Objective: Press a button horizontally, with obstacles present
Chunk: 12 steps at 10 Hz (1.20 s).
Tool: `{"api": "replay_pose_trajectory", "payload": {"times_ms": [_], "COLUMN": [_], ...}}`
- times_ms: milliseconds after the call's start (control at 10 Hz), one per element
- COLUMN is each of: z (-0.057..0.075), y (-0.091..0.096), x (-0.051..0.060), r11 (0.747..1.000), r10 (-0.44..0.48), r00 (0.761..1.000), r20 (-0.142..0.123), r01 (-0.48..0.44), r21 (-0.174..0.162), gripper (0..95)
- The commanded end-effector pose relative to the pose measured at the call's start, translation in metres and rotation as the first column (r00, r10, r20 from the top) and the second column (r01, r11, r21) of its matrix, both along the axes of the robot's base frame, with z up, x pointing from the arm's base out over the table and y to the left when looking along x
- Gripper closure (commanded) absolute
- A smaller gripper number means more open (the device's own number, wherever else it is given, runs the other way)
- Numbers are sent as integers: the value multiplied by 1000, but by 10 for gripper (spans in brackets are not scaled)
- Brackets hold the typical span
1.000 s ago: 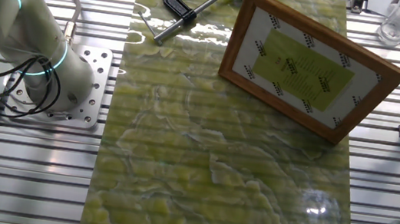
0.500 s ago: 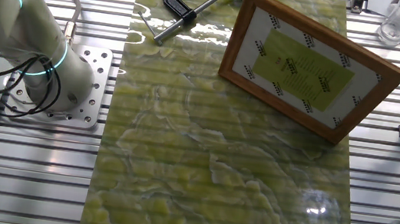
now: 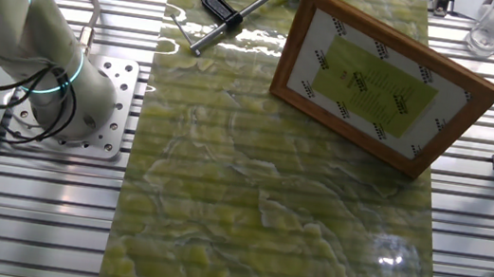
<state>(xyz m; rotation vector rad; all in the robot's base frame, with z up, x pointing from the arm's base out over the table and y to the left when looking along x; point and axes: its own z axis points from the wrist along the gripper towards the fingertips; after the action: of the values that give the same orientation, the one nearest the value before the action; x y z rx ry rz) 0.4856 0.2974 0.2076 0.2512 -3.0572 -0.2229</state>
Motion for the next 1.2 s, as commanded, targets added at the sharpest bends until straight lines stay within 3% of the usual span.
{"api": "replay_pose_trajectory", "payload": {"times_ms": [100, 300, 600, 1200], "z": [7, 9, 1, 1], "y": [-13, -24, -37, -45], "x": [-2, -1, 6, 7], "r11": [990, 988, 988, 990], "r10": [-36, -49, -52, -38], "r00": [997, 995, 995, 994], "r20": [63, 83, 89, 100], "r01": [44, 61, 65, 51], "r21": [-133, -141, -141, -132], "gripper": [950, 950, 950, 950]}}
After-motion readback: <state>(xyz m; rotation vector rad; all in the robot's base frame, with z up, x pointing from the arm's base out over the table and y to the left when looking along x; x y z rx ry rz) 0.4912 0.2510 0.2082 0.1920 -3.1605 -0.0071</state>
